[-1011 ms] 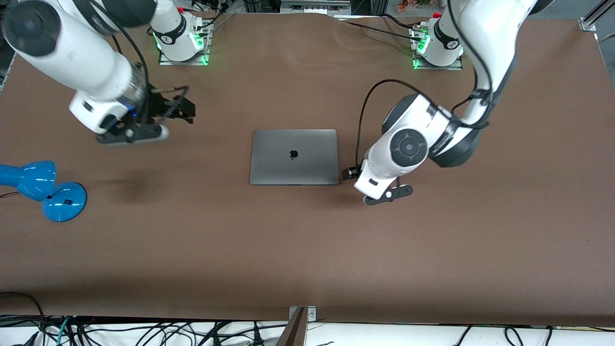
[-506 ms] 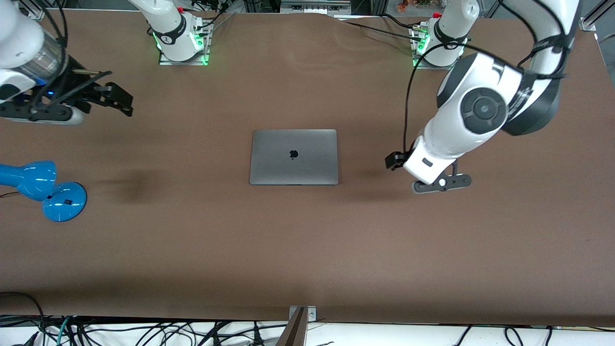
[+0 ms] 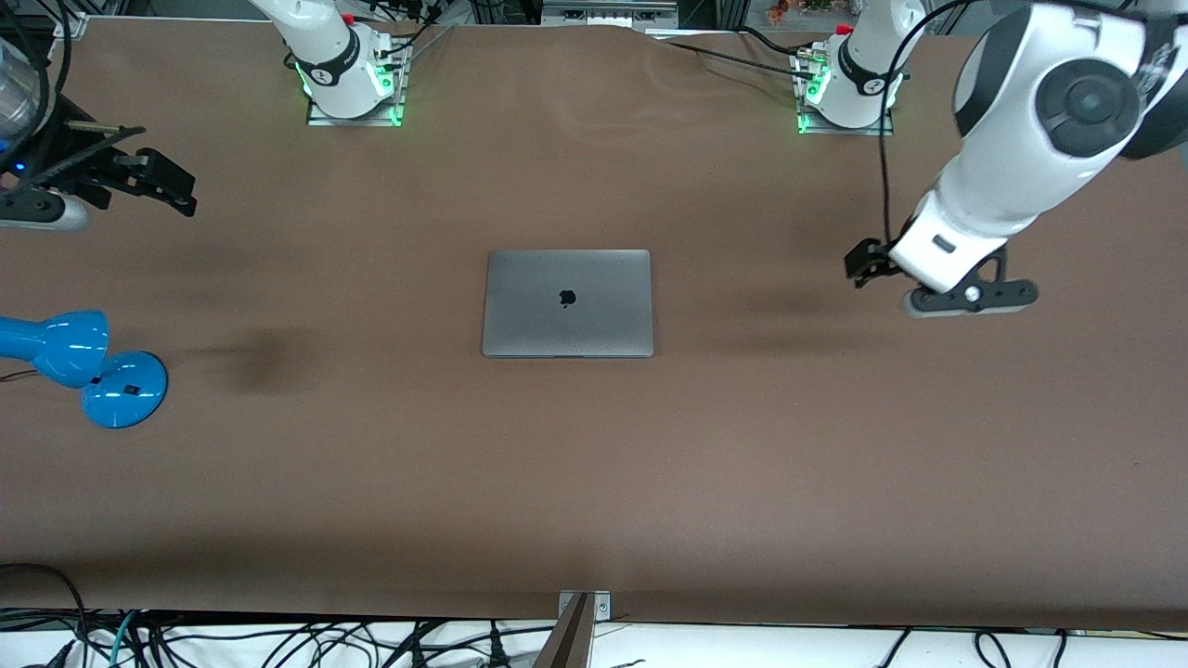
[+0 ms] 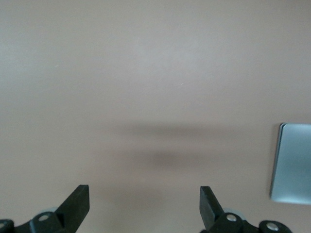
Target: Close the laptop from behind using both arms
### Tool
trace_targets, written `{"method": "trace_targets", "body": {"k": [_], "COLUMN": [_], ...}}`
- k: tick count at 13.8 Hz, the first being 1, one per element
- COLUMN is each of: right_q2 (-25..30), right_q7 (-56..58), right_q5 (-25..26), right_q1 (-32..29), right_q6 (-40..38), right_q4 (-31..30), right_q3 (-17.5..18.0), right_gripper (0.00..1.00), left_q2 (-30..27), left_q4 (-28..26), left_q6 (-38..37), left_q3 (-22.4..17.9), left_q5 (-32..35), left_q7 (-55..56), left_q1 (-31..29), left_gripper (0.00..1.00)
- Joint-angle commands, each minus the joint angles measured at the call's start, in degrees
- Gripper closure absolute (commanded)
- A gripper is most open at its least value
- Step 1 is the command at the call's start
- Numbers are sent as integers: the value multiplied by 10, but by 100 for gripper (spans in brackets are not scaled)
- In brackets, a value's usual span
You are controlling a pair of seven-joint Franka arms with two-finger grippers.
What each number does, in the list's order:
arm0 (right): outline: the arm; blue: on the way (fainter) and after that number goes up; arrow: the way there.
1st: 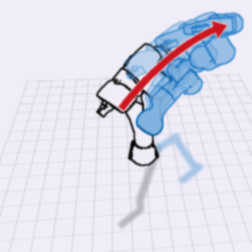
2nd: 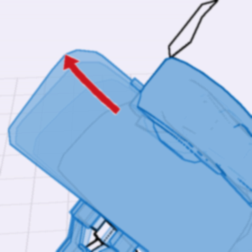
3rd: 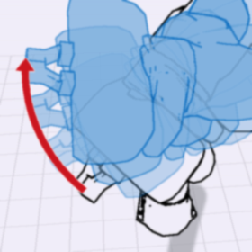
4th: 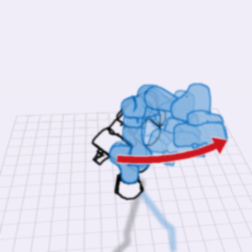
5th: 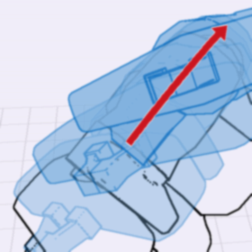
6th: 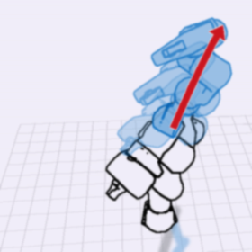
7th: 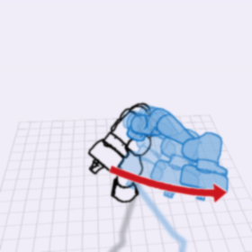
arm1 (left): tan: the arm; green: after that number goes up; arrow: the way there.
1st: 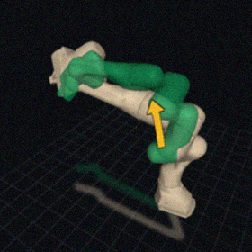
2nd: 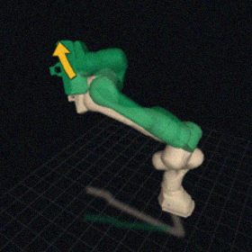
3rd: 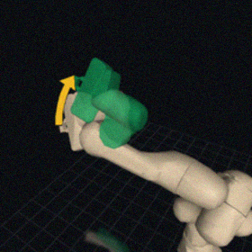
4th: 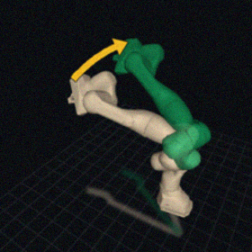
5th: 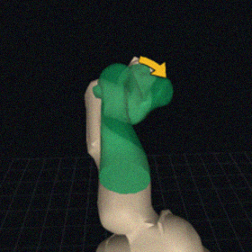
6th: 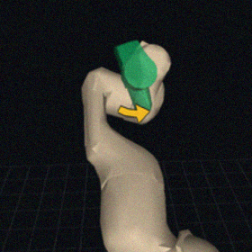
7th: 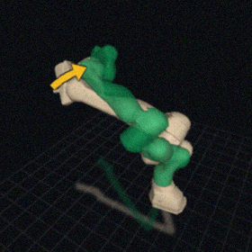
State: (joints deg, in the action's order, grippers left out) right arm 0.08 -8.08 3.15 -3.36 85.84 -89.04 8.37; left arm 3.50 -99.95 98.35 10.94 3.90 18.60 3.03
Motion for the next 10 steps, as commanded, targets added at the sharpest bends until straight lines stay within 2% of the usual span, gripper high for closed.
{"method": "trace_targets", "body": {"k": [1, 3, 6, 10], "right_q2": [18, 18, 23, 26], "right_q7": [14, 14, 13, 12], "right_q5": [4, 3, -3, -29], "right_q1": [-21, -22, -24, -30], "right_q6": [0, -1, -2, -2], "right_q4": [-20, -23, -28, -32], "right_q3": [5, 5, 6, 6], "right_gripper": [0, 0, 0, 0], "left_q2": [-53, -67, -87, -105], "left_q4": [-26, -22, -21, -24], "left_q6": [-23, -33, -33, -28], "left_q3": [-14, -30, -32, -35], "left_q5": [-11, -15, -59, -63], "left_q7": [-36, -58, -92, -101], "left_q1": [4, 4, -1, -1], "left_gripper": [0, 0, 0, 0]}}
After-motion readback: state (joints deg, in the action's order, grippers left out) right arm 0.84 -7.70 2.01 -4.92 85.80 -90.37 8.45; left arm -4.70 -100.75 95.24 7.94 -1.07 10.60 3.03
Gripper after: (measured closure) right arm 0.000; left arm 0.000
